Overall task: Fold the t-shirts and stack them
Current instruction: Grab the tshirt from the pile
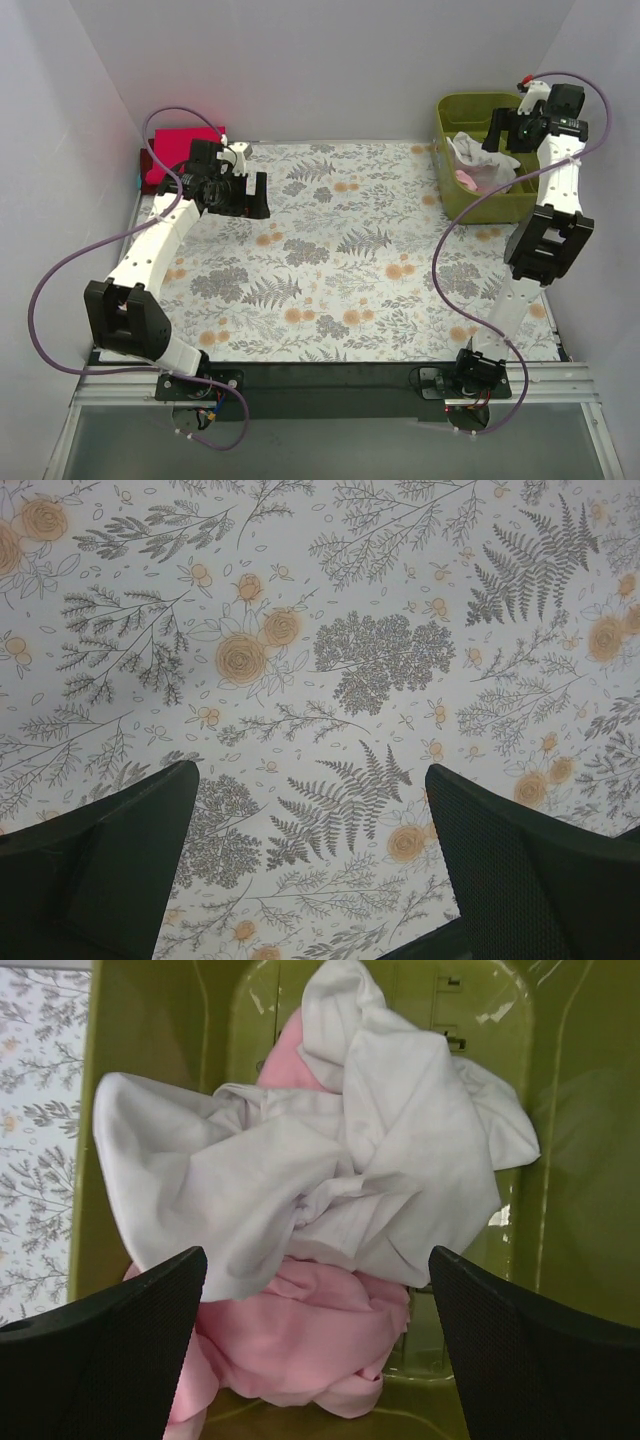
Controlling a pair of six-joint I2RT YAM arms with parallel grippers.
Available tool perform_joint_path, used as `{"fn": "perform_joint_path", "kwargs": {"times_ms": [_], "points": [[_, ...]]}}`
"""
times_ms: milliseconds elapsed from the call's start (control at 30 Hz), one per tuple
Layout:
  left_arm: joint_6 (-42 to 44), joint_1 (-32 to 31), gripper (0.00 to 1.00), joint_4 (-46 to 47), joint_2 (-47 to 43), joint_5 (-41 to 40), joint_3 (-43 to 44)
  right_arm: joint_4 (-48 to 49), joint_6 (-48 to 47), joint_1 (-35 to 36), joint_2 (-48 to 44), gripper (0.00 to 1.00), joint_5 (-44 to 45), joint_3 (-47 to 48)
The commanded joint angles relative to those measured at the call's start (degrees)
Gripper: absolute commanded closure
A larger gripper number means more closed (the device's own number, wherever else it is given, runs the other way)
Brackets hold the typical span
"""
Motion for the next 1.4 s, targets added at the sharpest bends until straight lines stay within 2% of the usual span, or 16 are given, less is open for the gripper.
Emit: {"fn": "perform_joint_path", "kwargs": {"times_ms": [0, 433, 533, 633, 667, 700, 767, 933, 1167, 1367], "points": [[0.8, -0.1, 0.03, -0.7, 0.0, -1.8, -0.3, 0.2, -1.1, 0.3, 0.7, 0.02, 0.6, 0.2], [1.6, -0.1, 0.02, -1.8, 2.9, -4.1, 0.3, 1.8, -1.7, 0.3, 13.1, 0.02, 4.0, 1.4], [1.9, -0.1, 0.02, -2.2, 2.9, -4.8, 0.3, 1.7, -0.8, 0.3, 14.6, 0.08, 2.9, 1.8], [2.1, -0.1, 0.02, -2.4, 2.8, -5.0, 0.5, 1.6, -0.1, 0.2, 14.8, 0.44, 0.0, 2.7], [2.4, -0.1, 0.02, -2.4, 2.7, -5.3, 0.4, 1.6, 0.4, 0.2, 14.4, 0.71, -1.6, 2.9], [2.6, -0.1, 0.02, -2.3, 2.4, -5.4, 0.3, 1.6, 0.9, 0.3, 14.0, 0.83, -2.7, 3.0], [3.1, -0.1, 0.02, -2.0, 1.7, -5.4, 0.0, 1.6, 2.2, 0.2, 11.1, 0.99, -6.2, 3.3], [3.4, -0.1, 0.02, 0.0, 0.5, -4.9, -0.7, 4.4, 7.1, 0.2, 0.7, 0.99, -9.2, 4.3], [2.8, -0.1, 0.02, 3.0, -1.6, -4.2, -2.2, 16.8, 17.0, 0.3, -17.7, 0.99, -10.5, -6.4], [0.8, 0.3, 0.02, 3.3, -2.9, -2.7, -0.9, 19.9, 22.5, 0.3, -25.6, 0.99, -16.4, -2.3]]}}
